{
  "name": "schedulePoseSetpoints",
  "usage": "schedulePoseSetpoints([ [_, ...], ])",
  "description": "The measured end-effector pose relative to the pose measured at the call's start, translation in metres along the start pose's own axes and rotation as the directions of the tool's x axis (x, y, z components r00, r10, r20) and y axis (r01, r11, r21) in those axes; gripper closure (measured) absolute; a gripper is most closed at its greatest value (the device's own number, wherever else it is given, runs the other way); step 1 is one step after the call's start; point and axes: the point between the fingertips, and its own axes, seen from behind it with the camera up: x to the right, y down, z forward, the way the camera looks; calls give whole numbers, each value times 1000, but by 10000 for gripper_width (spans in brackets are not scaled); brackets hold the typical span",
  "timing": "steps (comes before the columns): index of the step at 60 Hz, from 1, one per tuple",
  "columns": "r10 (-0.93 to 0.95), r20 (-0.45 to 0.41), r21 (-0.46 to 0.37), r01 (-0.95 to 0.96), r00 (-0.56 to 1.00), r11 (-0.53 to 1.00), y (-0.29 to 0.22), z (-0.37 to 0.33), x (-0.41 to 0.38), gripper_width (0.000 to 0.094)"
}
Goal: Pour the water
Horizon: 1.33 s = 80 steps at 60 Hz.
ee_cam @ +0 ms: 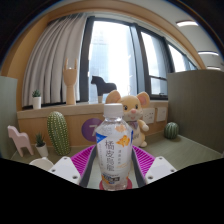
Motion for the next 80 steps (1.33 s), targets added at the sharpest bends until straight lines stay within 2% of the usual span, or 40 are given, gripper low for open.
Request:
schedulePoseSetpoints([
  [3,0,20,-31,0,1000,1000,8,-5,-4,173],
  [11,-4,12,-62,5,1000,998,24,-34,0,129],
  [26,14,40,-114,-10,999,993,48,-133,-26,123],
  [39,-35,127,-125,51,991,991,39,-222,-71,125],
  [51,-64,202,-86,83,977,993,11,-286,-108,119],
  [80,-94,265,-35,107,960,994,-11,-354,-143,115],
])
